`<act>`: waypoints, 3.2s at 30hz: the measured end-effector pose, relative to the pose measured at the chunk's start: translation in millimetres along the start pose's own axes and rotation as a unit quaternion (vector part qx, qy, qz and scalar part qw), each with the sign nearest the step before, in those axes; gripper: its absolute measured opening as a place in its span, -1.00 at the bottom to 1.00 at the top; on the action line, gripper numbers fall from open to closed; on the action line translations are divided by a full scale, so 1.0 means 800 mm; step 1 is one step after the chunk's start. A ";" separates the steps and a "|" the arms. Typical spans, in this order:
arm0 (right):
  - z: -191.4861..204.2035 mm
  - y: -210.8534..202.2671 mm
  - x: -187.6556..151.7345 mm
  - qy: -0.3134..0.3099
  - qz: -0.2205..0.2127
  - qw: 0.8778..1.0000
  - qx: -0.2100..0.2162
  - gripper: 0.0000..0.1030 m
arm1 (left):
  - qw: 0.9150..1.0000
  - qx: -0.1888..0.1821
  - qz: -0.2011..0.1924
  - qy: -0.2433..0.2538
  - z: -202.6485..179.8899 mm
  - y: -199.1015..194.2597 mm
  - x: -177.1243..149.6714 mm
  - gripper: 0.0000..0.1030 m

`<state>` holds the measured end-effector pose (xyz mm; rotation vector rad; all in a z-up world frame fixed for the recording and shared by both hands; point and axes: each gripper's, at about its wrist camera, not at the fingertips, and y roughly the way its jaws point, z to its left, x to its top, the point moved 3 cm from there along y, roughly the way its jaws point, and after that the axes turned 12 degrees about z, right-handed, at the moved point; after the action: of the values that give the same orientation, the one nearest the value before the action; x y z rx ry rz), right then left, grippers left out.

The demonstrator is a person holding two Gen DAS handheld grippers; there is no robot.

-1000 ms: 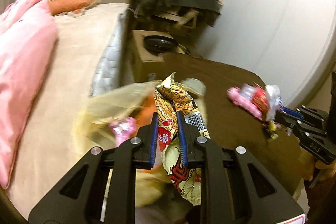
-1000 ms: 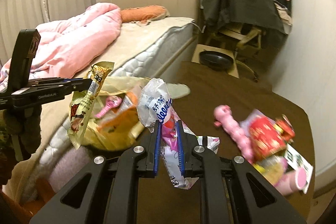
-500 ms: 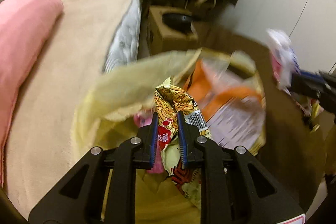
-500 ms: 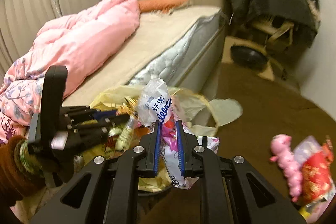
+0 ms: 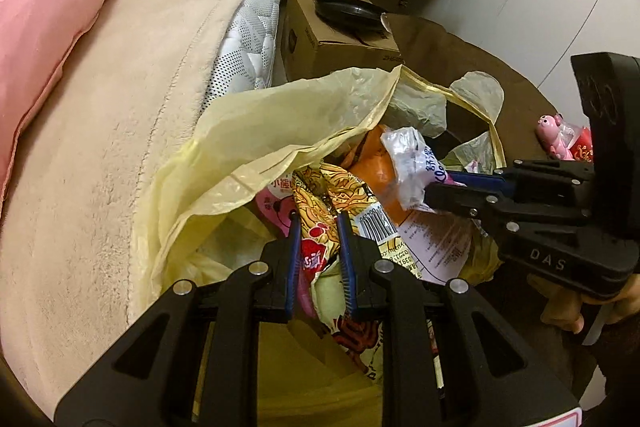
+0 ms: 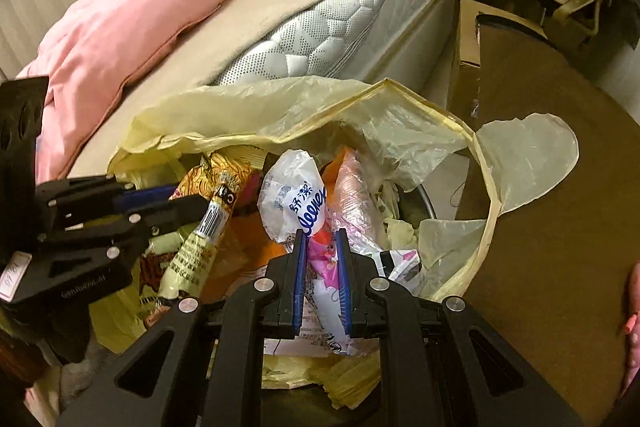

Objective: Collect trash
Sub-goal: 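Carry both wrappers over the bin and open both tools to drop them, then grasp the silver-yellow wrapper with the left tool while the right tool grasps the green-white milk pack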

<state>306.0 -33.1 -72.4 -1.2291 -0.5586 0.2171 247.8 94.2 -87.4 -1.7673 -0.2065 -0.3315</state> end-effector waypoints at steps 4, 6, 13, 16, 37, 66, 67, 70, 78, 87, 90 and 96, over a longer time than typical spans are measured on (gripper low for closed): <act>0.002 -0.005 -0.001 -0.003 -0.008 1.000 -0.009 -0.72 | 1.000 -0.009 0.000 -0.008 0.002 0.003 0.003 -0.67; 0.002 -0.007 -0.003 -0.001 -0.012 1.000 -0.009 -0.72 | 1.000 -0.023 -0.002 -0.012 0.004 -0.001 0.004 -0.62; 0.010 -0.023 -0.010 -0.020 -0.029 0.999 -0.027 -0.58 | 0.997 -0.064 -0.016 -0.026 0.014 -0.027 0.001 -0.24; 0.013 -0.034 -0.011 -0.021 -0.040 0.998 -0.033 -0.45 | 0.996 -0.069 -0.030 -0.040 0.018 -0.044 -0.001 -0.17; -0.070 -0.217 -0.154 0.052 -0.156 0.980 -0.110 0.24 | 0.989 -0.084 -0.117 0.015 -0.121 -0.115 0.003 -0.16; -0.299 -0.276 -0.401 0.253 -0.165 0.931 -0.206 0.25 | 0.970 -0.135 -0.027 0.199 -0.444 0.005 -0.017 -0.16; -0.299 -0.275 -0.401 0.254 -0.166 0.931 -0.205 0.25 | 0.971 -0.133 -0.022 0.197 -0.450 0.014 -0.014 -0.16; -0.301 -0.269 -0.401 0.260 -0.167 0.931 -0.193 0.25 | 0.972 -0.130 -0.001 0.195 -0.462 0.031 -0.006 -0.18; -0.291 -0.268 -0.390 0.239 -0.174 0.935 -0.194 0.25 | 0.969 -0.150 0.023 0.194 -0.446 0.026 -0.022 -0.76; -0.379 -0.292 -0.353 0.240 -0.196 0.923 -0.226 0.22 | 0.981 -0.142 0.013 0.135 -0.354 -0.015 -0.049 -0.76; -0.441 -0.278 -0.331 0.254 -0.162 0.927 -0.224 -0.30 | 0.986 -0.121 0.008 0.114 -0.330 -0.018 -0.058 -0.76; -0.508 -0.246 -0.327 0.282 -0.133 0.940 -0.139 -0.31 | 0.990 -0.112 0.020 0.088 -0.307 -0.018 -0.064 -0.76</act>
<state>266.6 -553.3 -53.9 -1.3953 -0.2499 -0.4503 168.0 -139.6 -43.1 -1.9483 -0.0071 -0.4934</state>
